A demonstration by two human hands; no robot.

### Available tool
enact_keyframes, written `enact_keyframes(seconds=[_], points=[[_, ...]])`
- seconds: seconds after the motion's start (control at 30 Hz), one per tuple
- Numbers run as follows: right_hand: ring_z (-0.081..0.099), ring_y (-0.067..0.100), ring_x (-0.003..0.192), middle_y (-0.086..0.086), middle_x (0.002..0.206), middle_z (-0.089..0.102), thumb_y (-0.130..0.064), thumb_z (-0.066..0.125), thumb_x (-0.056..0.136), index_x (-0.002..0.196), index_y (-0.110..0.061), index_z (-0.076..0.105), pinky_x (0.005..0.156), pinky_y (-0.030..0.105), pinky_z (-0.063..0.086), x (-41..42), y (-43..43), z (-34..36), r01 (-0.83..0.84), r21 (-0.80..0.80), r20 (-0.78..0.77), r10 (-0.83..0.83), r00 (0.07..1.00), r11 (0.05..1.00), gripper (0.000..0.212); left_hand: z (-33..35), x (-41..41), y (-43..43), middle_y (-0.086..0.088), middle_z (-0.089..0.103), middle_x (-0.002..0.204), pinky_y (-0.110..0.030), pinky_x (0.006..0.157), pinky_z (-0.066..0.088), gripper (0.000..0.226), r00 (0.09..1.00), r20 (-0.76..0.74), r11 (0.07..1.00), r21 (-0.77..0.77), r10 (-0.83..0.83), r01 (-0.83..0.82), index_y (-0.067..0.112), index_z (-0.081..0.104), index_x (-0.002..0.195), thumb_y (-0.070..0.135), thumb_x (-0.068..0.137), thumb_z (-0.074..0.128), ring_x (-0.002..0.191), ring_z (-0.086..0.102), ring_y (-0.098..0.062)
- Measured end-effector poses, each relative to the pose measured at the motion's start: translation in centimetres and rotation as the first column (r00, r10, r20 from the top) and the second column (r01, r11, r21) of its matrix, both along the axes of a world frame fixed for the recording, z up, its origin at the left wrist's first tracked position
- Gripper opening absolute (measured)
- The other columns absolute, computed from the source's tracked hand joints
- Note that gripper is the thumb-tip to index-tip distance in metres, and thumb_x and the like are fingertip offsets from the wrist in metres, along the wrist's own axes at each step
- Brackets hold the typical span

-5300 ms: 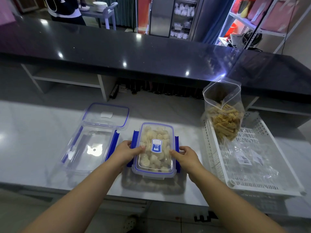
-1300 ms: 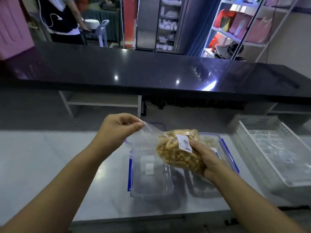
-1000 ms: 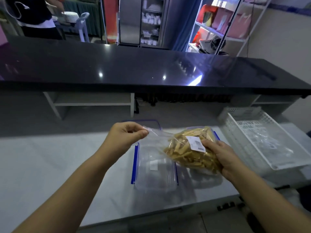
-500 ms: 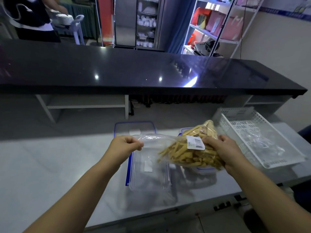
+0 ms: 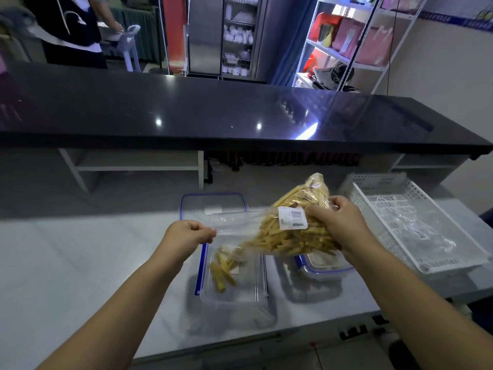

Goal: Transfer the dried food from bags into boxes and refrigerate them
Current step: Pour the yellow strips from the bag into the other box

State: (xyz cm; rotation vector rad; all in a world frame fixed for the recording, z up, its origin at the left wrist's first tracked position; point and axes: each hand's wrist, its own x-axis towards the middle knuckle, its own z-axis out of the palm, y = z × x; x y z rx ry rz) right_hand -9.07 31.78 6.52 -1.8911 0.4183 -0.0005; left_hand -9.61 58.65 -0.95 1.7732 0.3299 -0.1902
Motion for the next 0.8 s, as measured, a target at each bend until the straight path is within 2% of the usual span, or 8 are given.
enact_keyframes(seconds=[0.13, 0.23, 0.33, 0.43, 0.5, 0.6, 0.7, 0.8], points=[[0.065, 0.018, 0.077, 0.002, 0.095, 0.062, -0.02, 0.075, 0.076, 0.111, -0.016, 0.051, 0.052, 0.026, 0.051, 0.2, 0.0, 0.5, -0.019, -0.004, -0.002, 0.019, 1.0, 1.0, 0.043, -0.3, -0.2, 0.0, -0.006, 0.067, 0.07, -0.025, 0.066, 0.042, 0.015, 0.999, -0.032, 1.0, 0.009, -0.02, 0.021, 0.007, 0.07, 0.068, 0.016, 0.081, 0.07, 0.067, 0.058, -0.013], [0.065, 0.019, 0.078, 0.001, 0.095, 0.061, -0.02, 0.075, 0.076, 0.112, -0.016, 0.051, 0.053, 0.027, 0.052, 0.3, 0.2, 0.5, -0.014, -0.013, 0.016, 0.014, 1.0, 1.0, 0.043, -0.5, -0.4, -0.4, -0.006, 0.067, 0.07, -0.022, 0.064, 0.042, 0.014, 0.999, -0.04, 0.999, 0.016, -0.03, 0.031, 0.008, 0.069, 0.066, 0.013, 0.08, 0.069, 0.068, 0.058, -0.014], [0.066, 0.019, 0.079, 0.0, 0.095, 0.06, -0.02, 0.074, 0.078, 0.111, -0.018, 0.049, 0.054, 0.027, 0.053, 0.5, 0.4, 0.6, -0.045, -0.025, 0.008, 0.045, 0.999, 0.999, 0.042, -0.6, -0.4, -0.5, -0.007, 0.069, 0.08, -0.022, 0.066, 0.042, 0.01, 0.997, -0.06, 0.999, -0.014, -0.049, 0.048, 0.009, 0.071, 0.075, 0.015, 0.082, 0.067, 0.079, 0.061, -0.016], [0.067, 0.02, 0.077, 0.004, 0.095, 0.063, -0.019, 0.075, 0.077, 0.111, -0.015, 0.051, 0.053, 0.028, 0.053, 0.7, 0.3, 0.7, -0.037, -0.006, 0.001, 0.037, 0.999, 0.999, 0.041, -0.6, 0.1, -0.4, -0.005, 0.07, 0.093, -0.027, 0.074, 0.043, 0.021, 0.995, -0.098, 0.988, -0.151, -0.031, 0.016, 0.01, 0.071, 0.089, 0.028, 0.087, 0.062, 0.092, 0.061, -0.019], [0.069, 0.024, 0.078, 0.007, 0.097, 0.065, -0.018, 0.076, 0.077, 0.112, -0.014, 0.052, 0.056, 0.032, 0.056, 0.8, 0.2, 0.7, -0.04, 0.009, -0.015, 0.04, 0.999, 0.999, 0.043, -0.5, 0.5, -0.7, -0.003, 0.07, 0.092, -0.028, 0.076, 0.044, 0.028, 0.994, -0.105, 0.977, -0.21, 0.01, -0.032, 0.011, 0.071, 0.092, 0.035, 0.091, 0.056, 0.09, 0.061, -0.017], [0.07, 0.026, 0.08, 0.01, 0.102, 0.065, -0.021, 0.077, 0.076, 0.118, -0.013, 0.052, 0.061, 0.035, 0.059, 1.0, 0.2, 0.7, -0.057, -0.003, -0.035, 0.057, 0.998, 0.998, 0.049, 0.0, 1.1, -1.4, -0.004, 0.066, 0.08, -0.022, 0.065, 0.042, 0.023, 0.995, -0.045, 0.977, -0.192, 0.09, -0.097, 0.01, 0.069, 0.081, 0.025, 0.091, 0.057, 0.079, 0.058, -0.017], [0.07, 0.024, 0.078, 0.01, 0.103, 0.066, -0.021, 0.077, 0.076, 0.119, -0.011, 0.053, 0.055, 0.031, 0.057, 1.2, 0.1, 0.8, -0.027, 0.011, -0.008, 0.027, 1.0, 1.0, 0.051, 0.6, 1.6, -1.5, -0.007, 0.063, 0.074, -0.02, 0.061, 0.039, 0.017, 0.99, -0.002, 0.967, -0.211, 0.144, -0.141, 0.008, 0.067, 0.077, 0.017, 0.089, 0.059, 0.073, 0.056, -0.016], [0.071, 0.024, 0.079, 0.011, 0.106, 0.065, -0.024, 0.077, 0.075, 0.123, -0.012, 0.051, 0.054, 0.03, 0.057, 1.3, 0.3, 0.7, -0.01, 0.011, 0.011, 0.01, 1.0, 1.0, 0.056, 1.1, 2.1, -1.1, -0.007, 0.064, 0.077, -0.022, 0.062, 0.041, 0.016, 0.985, 0.026, 0.963, -0.219, 0.168, -0.158, 0.006, 0.068, 0.082, 0.019, 0.089, 0.061, 0.074, 0.056, -0.016]])
